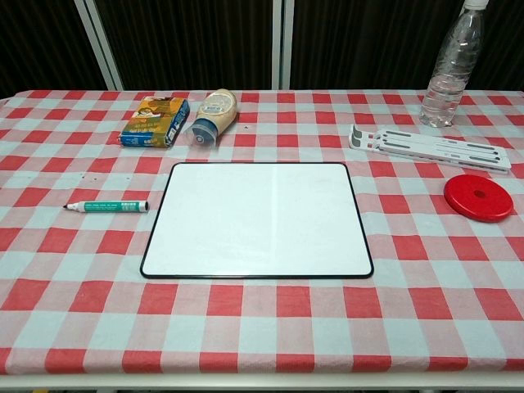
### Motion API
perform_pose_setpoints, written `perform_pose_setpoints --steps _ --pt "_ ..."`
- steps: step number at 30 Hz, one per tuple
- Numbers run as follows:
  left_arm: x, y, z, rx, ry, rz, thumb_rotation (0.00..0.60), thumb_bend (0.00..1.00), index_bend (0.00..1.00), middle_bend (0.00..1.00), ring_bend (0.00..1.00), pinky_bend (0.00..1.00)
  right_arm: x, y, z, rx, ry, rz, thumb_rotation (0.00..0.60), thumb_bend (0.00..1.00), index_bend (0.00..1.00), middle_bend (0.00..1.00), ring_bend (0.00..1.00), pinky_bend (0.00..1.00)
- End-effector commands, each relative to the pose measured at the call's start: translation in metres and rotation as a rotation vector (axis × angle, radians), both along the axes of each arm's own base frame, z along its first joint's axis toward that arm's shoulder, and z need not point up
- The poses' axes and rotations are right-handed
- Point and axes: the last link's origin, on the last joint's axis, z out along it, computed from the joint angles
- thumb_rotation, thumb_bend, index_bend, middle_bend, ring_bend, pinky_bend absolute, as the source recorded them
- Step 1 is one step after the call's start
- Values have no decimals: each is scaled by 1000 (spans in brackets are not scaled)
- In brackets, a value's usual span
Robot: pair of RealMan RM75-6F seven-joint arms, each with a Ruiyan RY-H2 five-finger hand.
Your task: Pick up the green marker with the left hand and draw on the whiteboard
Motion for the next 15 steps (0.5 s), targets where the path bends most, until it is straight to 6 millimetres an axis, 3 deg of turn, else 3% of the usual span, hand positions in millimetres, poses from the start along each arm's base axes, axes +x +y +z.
perform_pose_setpoints --steps 1,10,15 --pt "0 1 -2 1 -7 -2 600 85 129 104 42 57 2 -1 0 1 2 3 600 87 0 0 0 0" --pt "7 4 -3 19 -26 -32 600 86 129 104 42 57 2 -3 0 0 -2 9 600 88 0 0 0 0" --pt "26 26 -1 29 -30 -100 600 86 151 104 119 113 2 -4 6 -16 0 23 600 88 0 0 0 0"
